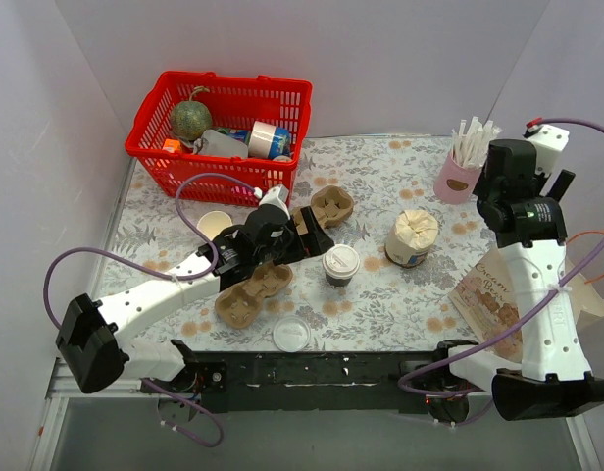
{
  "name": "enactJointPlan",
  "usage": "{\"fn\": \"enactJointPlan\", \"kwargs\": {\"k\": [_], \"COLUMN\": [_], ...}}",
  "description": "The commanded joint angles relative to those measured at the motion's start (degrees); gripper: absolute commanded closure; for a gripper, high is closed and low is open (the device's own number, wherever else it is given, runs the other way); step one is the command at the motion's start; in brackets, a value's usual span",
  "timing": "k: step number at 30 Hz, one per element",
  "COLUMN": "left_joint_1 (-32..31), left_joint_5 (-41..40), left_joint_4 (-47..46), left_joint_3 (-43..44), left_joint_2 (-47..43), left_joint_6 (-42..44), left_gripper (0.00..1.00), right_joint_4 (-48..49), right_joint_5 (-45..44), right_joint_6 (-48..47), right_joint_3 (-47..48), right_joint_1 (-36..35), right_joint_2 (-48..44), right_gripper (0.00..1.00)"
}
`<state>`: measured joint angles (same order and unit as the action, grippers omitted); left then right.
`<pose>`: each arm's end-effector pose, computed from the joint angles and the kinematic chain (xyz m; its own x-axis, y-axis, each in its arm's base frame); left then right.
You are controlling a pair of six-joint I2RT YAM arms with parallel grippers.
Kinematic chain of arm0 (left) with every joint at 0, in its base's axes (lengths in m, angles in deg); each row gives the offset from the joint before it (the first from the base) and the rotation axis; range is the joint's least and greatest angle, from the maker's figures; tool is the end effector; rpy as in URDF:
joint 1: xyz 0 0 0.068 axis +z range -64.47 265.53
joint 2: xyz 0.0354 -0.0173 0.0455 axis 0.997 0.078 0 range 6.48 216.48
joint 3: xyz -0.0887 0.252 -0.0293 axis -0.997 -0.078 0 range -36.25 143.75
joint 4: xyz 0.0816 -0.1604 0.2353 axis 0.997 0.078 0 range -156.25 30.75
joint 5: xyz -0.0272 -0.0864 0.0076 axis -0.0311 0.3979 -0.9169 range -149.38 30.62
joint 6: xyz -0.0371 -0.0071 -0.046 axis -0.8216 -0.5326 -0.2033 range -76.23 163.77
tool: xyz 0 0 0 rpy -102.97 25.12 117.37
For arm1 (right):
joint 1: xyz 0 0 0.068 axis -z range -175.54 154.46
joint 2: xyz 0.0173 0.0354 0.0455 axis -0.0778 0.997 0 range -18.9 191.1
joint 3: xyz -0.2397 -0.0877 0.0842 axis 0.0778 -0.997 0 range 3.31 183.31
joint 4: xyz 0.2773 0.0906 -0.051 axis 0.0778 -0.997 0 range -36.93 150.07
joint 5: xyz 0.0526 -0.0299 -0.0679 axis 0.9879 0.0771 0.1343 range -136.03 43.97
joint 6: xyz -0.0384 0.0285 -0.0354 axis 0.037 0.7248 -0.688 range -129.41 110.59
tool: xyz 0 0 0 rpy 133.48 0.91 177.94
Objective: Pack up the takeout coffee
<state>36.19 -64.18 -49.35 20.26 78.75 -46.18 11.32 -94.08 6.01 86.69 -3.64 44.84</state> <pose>0.2161 -0.2458 0.2788 -0.7103 -0.7024 -0.0459 -0.3510 0.4100 -0.8418 0.2426 0.0018 0.4475 -0.3183 0.1342 -0.9385 0.6574 0.7445 -0.1165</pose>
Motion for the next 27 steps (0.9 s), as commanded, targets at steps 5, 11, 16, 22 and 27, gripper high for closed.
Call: {"fn": "enactJointPlan", "kwargs": {"k": [5, 11, 16, 22, 27], "left_joint_1": [-0.14, -0.14, -0.14, -0.14, -0.14], "left_joint_5": [0.49, 0.75, 1.28, 1.46, 1.02], "left_joint_4": [2.43, 3.13, 4.1, 4.54, 4.98], "left_joint_3": [2.11, 2.2, 2.47, 2.02, 1.76], "left_joint_2": [1.12, 1.91, 3.14, 3.49, 3.05], "left_joint_6": [1.45, 1.36, 1.8, 1.1, 0.74], "left_gripper": [0.02, 0.02, 0.02, 0.02, 0.02], "right_joint_4": [2.0, 0.42, -1.52, -2.92, -2.05], "right_joint_5": [1.91, 3.32, 6.9, 13.15, 15.79], "right_joint_6": [-2.24, -0.66, 1.63, 5.41, 6.29], "right_joint_3": [-0.93, -0.58, -2.95, -8.75, -13.4], "right_joint_1": [7.57, 12.92, 15.04, 15.48, 15.48], "right_joint_2": [-2.13, -1.96, -4.23, -7.58, -8.64], "right_gripper": [0.05, 0.05, 0.07, 0.13, 0.23]}}
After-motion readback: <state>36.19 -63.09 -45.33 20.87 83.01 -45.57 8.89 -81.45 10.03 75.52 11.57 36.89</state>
